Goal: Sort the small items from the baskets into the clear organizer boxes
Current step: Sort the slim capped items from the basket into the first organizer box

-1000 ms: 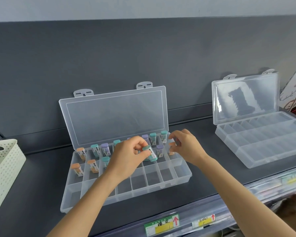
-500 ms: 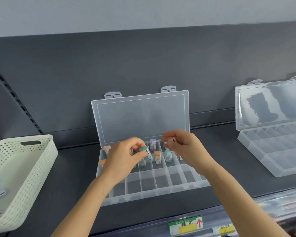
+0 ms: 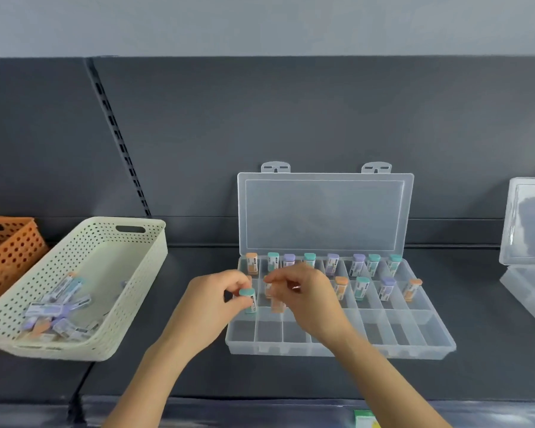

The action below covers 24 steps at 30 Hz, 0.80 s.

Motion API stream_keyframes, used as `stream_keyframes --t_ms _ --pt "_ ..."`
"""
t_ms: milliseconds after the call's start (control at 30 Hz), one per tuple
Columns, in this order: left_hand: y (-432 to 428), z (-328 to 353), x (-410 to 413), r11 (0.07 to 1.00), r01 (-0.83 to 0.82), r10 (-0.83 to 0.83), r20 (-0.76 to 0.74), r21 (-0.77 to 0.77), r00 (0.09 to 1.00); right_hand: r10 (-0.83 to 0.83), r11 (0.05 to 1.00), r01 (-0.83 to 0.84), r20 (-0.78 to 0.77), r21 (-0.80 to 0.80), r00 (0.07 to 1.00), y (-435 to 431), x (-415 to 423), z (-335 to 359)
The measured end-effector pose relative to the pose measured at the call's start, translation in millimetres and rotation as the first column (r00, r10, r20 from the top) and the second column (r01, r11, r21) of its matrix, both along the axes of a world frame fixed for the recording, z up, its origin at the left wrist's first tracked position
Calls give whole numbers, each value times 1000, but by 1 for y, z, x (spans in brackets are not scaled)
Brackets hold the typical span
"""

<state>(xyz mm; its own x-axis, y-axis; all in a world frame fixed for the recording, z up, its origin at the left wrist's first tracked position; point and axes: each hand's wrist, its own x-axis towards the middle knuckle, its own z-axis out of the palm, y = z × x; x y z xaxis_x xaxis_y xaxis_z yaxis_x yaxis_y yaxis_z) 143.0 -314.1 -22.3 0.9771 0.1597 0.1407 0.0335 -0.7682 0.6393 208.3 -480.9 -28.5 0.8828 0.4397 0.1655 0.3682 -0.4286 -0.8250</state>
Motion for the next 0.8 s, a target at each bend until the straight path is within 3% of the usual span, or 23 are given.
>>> stream_keyframes --t_ms 167,333,633,800 --pt "3 -15 4 993 10 -4 -52 122 999 91 970 -46 184 -239 979 5 -1 -16" --pt "7 -28 8 984 14 -3 -61 179 998 148 919 -56 210 -391 966 9 -1 -27" --pt "9 -41 5 975 0 10 -44 223 999 188 900 -52 277 -433 942 15 -3 -35" --pt "9 -38 2 987 -38 43 -28 154 999 161 915 -45 263 -400 951 11 -3 -34"
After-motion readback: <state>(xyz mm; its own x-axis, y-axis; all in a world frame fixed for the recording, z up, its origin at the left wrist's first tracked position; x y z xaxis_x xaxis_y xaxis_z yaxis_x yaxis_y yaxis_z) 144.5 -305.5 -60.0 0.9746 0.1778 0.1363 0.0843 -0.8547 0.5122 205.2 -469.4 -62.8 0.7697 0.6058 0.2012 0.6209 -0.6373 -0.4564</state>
